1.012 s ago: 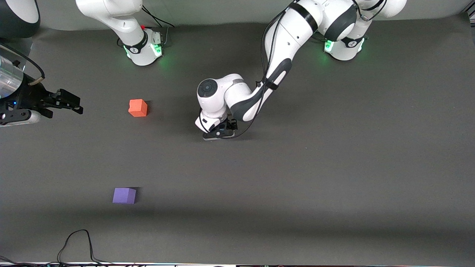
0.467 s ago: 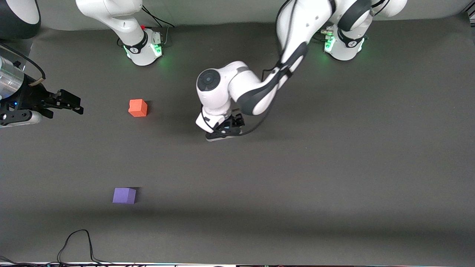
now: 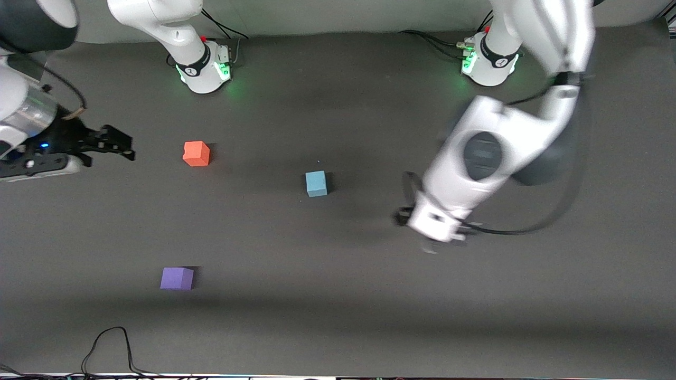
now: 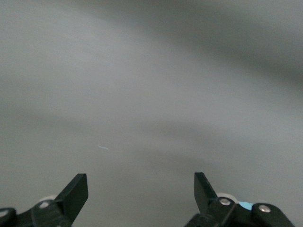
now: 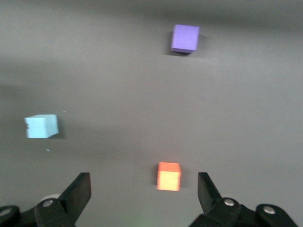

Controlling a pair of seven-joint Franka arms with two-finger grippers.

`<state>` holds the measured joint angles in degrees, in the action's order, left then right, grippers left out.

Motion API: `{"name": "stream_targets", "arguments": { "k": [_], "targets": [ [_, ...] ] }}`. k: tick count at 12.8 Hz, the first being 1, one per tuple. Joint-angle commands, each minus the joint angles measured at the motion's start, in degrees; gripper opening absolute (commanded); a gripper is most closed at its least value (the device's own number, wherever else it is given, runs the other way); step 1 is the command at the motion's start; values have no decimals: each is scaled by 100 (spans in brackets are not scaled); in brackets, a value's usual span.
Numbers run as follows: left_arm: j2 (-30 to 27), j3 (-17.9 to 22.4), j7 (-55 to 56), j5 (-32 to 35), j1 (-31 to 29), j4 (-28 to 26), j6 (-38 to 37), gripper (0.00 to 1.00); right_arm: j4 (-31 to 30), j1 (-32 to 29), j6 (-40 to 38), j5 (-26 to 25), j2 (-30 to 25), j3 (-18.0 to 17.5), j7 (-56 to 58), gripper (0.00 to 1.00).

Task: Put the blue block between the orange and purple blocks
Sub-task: 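Release the blue cube with the left gripper while the right gripper advances, then move the open right gripper over the blue cube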

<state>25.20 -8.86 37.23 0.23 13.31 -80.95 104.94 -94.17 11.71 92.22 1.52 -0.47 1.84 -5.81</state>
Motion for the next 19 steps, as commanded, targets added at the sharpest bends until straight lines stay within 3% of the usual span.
{"name": "stream_targets", "arguments": {
  "k": [1,4,7,11,14,17,19],
  "targets": [
    [-1182,-64,-1502,-137,-993,-1387,-78,100,320,1058,-99,-47,90,36,-1496,100],
    [-1605,-55,-2752,-111,-1751,-1406,-702,100,662,2035,-72,285,458,36,-2325,100],
    [-2026,-37,-3440,-94,-2016,-1406,-1212,100,1110,2703,-37,367,941,36,-3046,100],
    [-2440,-37,-3714,-58,-2122,-1519,-1406,100,1217,2890,59,384,1285,27,-3338,100],
    [-2765,-29,-4021,-15,-2174,-1810,-1406,100,850,3013,611,375,1540,36,-3260,100],
    [-2819,593,-4040,-15,-1509,-1819,-1433,100,-80,3021,1700,375,1550,36,-3233,100],
    [-2810,718,-4040,-32,-1410,-1767,-1424,100,-714,3144,2446,375,1558,36,-3224,100]
  ]
}}
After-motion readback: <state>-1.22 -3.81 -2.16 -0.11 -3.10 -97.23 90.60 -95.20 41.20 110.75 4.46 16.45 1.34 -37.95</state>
